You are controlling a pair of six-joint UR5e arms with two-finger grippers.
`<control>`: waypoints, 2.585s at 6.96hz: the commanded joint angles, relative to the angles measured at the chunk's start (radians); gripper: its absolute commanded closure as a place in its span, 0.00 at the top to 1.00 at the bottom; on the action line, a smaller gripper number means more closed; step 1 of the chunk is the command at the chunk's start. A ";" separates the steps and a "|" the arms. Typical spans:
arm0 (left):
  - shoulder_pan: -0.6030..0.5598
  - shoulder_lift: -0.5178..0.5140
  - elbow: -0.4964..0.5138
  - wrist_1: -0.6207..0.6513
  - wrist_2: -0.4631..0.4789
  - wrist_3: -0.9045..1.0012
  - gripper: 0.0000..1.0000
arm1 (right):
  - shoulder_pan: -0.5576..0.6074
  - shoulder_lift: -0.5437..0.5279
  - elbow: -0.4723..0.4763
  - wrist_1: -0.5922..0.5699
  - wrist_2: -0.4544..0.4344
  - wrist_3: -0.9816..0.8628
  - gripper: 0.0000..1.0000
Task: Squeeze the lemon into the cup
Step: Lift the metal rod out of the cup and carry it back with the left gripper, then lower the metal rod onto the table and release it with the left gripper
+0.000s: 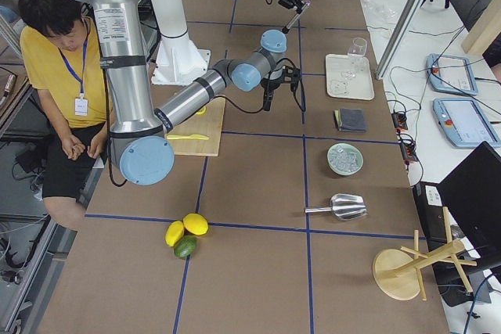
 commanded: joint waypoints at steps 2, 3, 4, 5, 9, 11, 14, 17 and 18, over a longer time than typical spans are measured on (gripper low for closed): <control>-0.300 0.091 -0.055 0.464 -0.570 0.000 0.00 | 0.000 -0.001 -0.003 0.000 0.000 0.000 1.00; -0.331 0.199 -0.044 0.468 -0.599 -0.001 0.00 | 0.001 -0.002 -0.003 0.000 -0.001 0.000 1.00; -0.406 0.246 0.018 0.474 -0.647 -0.014 0.00 | 0.000 -0.007 -0.008 0.000 -0.001 0.000 1.00; -0.428 0.328 0.061 0.472 -0.722 -0.023 0.00 | 0.001 -0.007 -0.006 0.000 -0.001 0.000 1.00; -0.413 0.345 0.258 0.459 -0.724 -0.193 0.00 | 0.000 -0.012 -0.003 0.000 -0.001 0.003 1.00; -0.378 0.343 0.270 0.454 -0.721 -0.187 0.00 | -0.002 -0.012 -0.006 0.000 -0.001 0.001 1.00; -0.307 0.343 0.267 0.433 -0.663 -0.189 0.00 | -0.002 -0.006 -0.003 0.000 -0.001 0.003 1.00; -0.304 0.341 0.266 0.431 -0.663 -0.187 0.00 | -0.002 -0.004 -0.003 0.000 -0.001 0.003 1.00; -0.295 0.341 0.269 0.429 -0.663 -0.187 0.00 | -0.002 -0.004 -0.002 0.000 -0.001 0.003 1.00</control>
